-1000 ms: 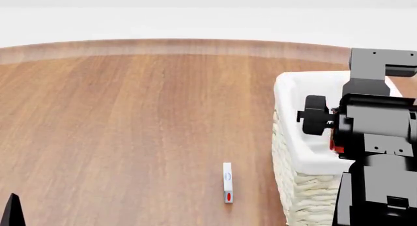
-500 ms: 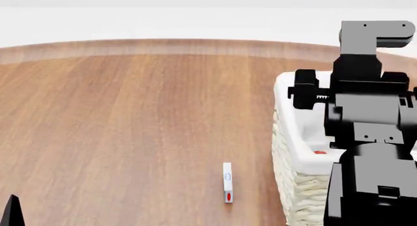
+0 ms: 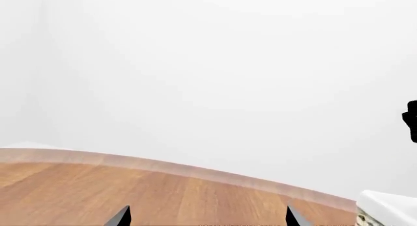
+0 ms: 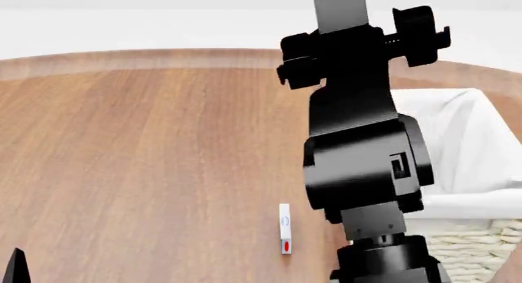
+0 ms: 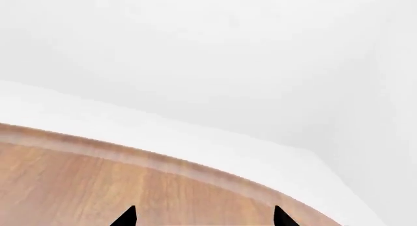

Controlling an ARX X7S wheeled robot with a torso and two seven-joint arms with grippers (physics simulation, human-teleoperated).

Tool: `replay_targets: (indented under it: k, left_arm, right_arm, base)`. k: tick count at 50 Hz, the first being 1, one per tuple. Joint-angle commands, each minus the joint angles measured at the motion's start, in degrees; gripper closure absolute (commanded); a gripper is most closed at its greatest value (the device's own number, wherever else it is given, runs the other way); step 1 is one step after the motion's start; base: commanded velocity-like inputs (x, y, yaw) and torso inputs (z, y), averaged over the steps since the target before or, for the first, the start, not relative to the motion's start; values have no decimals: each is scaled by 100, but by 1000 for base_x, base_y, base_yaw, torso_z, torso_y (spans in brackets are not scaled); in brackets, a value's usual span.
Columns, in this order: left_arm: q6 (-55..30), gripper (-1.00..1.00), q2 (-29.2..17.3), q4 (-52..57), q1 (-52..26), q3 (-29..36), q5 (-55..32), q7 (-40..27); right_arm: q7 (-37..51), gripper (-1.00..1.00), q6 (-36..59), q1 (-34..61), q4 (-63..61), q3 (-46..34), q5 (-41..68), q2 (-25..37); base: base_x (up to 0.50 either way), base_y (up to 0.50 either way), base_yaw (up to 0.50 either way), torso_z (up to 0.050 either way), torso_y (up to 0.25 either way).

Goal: Pick up the tomato sauce, and put it in the basket.

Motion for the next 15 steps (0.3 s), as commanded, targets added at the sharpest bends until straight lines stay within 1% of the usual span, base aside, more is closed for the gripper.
replay_targets:
  k: [1,3,5,9,11,13,14,15]
  left_arm:
    - [36,-100,-9,-4,36,28,30,-10]
    - [1,-100,-23,43,29,39,40,-30]
    - [-27,-100,-42,105,41,37,42,-54]
    - [-7,-100,-42,145,74,62,74,-60]
    - [-2,-100,-36,129,73,79,85,-57]
    - [4,-100,-36,144,87,90,91,-59]
    - [-9,-100,-37,148,73,97,89,-65]
    - [-9,-100,-39,148,72,98,89,-66]
  right_arm:
    - [266,-100,1231,-1517,-3679,-789,-1,-186]
    - [354,-100,1449,-1801,-4233,-1101,44,-188]
    - [400,-100,1511,-1941,-4500,-1324,82,-140]
    - [746,-100,1531,-2410,-4935,-1419,284,-204]
    - [903,-100,1468,-2673,-5179,-1669,240,-145]
    - [962,-100,1362,-2860,-5342,-1836,256,-87]
    - [880,-100,1287,-3117,-5518,-1737,522,-173]
    - [907,-100,1288,-3111,-5522,-1744,556,-158]
  base:
    - [0,0,0,0,0]
    - [0,0,0,0,0]
    - [0,0,0,0,0]
    - [0,0,0,0,0]
    - [0,0,0,0,0]
    - [0,0,0,0,0]
    - [0,0,0,0,0]
    - [0,0,0,0,0]
